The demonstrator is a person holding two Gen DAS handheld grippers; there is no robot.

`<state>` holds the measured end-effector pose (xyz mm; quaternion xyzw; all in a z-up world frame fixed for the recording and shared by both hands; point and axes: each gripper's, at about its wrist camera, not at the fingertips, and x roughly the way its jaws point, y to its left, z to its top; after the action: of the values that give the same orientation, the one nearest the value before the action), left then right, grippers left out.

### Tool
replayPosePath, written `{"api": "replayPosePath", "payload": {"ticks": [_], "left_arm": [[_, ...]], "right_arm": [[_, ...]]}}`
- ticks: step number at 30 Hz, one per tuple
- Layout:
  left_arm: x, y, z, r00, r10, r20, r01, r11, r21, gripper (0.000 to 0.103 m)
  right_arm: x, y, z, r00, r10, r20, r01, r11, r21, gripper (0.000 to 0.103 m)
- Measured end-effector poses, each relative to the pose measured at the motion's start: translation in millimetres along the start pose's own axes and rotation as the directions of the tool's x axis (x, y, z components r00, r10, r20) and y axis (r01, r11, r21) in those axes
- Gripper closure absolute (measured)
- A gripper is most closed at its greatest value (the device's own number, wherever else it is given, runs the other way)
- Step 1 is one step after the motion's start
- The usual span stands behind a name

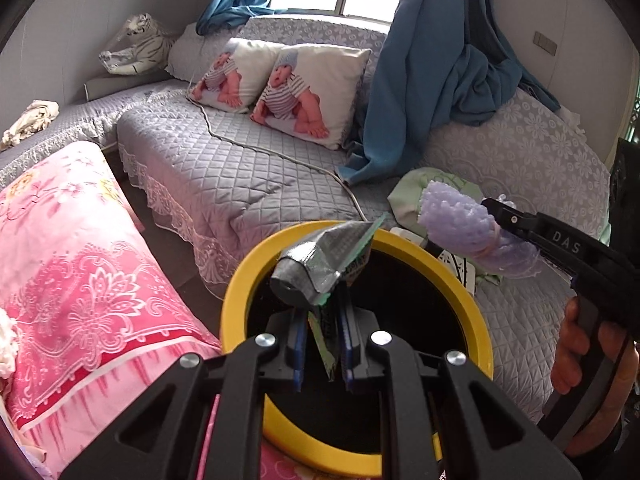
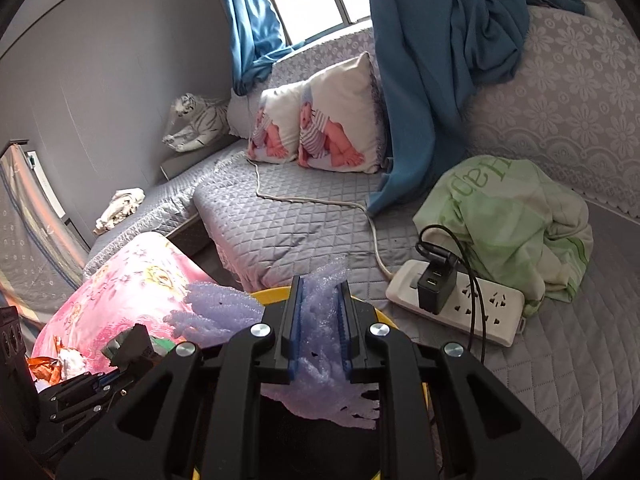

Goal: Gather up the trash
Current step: 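Open left tool over the bin while right tool releases the purple net into it, then move both tools back to the trash pile on the bed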

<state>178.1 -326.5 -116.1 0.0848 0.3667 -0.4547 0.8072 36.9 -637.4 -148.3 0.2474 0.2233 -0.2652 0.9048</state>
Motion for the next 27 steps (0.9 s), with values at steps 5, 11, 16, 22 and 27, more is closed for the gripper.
{"api": "replayPosePath", "payload": {"ticks": [5,11,16,22,27], "left_arm": [[4.7,-1.4,-1.1,1.0,-0.011,0.001,0.011,1.0,-0.006,0.083],[-4.7,4.5,0.2,1.0,0.019,0.024,-0.018,0.999,-0.036,0.062],[-16.2,14.3,4.6,0.998,0.039,0.053,-0.035,0.997,-0.072,0.046],[-42.9,29.6,5.9,0.993,0.067,0.103,-0.054,0.991,-0.12,0.034],[-84.1,44.7,2.7,0.977,0.135,0.163,-0.114,0.985,-0.132,0.019]], "right_arm": [[7.1,-6.7,-2.0,1.0,-0.023,-0.008,0.023,0.999,0.024,0.08],[4.2,-13.3,0.6,0.999,-0.042,0.015,0.041,0.998,0.049,0.067],[-2.1,-17.3,5.0,0.998,-0.051,0.035,0.048,0.997,0.064,0.058],[-12.4,-14.3,8.2,0.999,-0.011,0.053,0.007,0.997,0.071,0.047],[-26.4,4.6,9.2,0.991,0.113,0.069,-0.116,0.993,0.029,0.036]]}}
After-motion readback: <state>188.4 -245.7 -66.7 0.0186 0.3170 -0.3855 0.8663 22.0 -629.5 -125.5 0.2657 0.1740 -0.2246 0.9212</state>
